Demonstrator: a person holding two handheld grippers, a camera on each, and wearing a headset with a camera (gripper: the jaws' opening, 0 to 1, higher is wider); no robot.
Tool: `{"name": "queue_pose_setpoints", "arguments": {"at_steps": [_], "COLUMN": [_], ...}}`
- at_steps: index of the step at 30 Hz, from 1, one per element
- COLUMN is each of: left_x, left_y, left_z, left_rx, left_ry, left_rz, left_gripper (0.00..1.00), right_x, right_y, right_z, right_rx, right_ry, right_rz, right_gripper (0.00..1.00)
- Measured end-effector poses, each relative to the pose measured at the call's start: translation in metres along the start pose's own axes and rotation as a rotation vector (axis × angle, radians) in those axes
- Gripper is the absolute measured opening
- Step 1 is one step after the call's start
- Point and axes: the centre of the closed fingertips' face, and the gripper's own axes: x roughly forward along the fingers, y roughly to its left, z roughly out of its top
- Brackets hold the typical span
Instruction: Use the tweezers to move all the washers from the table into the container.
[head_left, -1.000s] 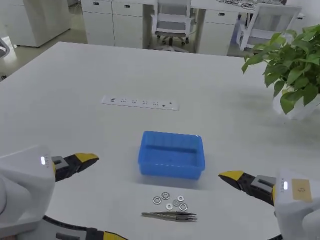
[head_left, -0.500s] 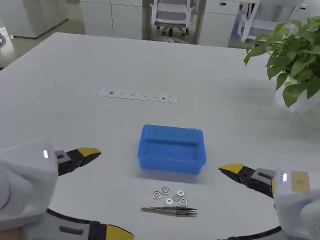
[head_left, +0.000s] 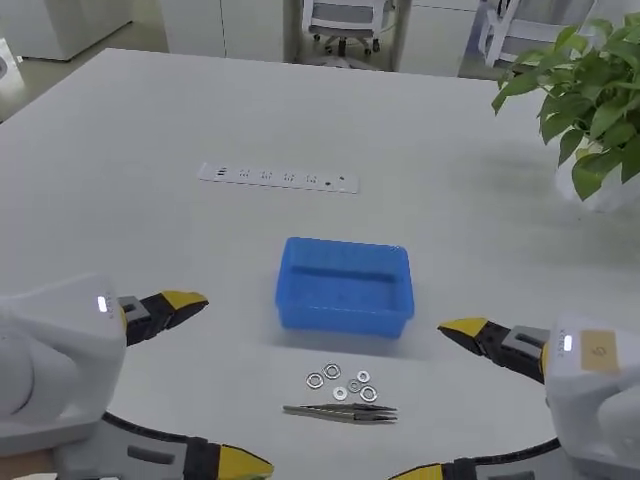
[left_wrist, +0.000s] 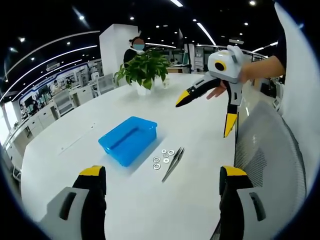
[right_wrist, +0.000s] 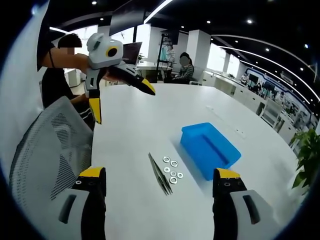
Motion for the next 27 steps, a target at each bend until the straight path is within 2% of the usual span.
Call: {"name": "queue_pose_setpoints", "arguments": {"at_steps": [7,14,21,24,27], "left_x": [0.014,0.033,0.056,0.063,0.069], "left_y": [0.009,0.005,0.002,0.004,0.007], "left_z": [-0.01,-0.017,-0.029,-0.033,-0.033], "left_rx": [-0.012,0.006,0.009,0.031,0.009], "left_ry": [0.019,0.037,0.063,0.065,0.054], "left_rz": [0.02,-0.02,-0.078,-0.08,-0.088], "left_gripper": [1.0,0.99,0.84,0.7,0.62], "right_x": [0.01,0.028,0.049,0.057,0.067], "right_y": [-0.005,-0.007,-0.009,-0.008,-0.008], "right_z": [-0.009,-0.024,-0.035,-0.039,-0.039], "right_rx": [0.03,0.044,0.05,0.02,-0.006], "right_ry": [0.021,0.063,0.101,0.132,0.152], "right_rz": [-0.004,0.013,0.042,0.077,0.114], "right_gripper": [0.82,0.77,0.66,0.59,0.48]}}
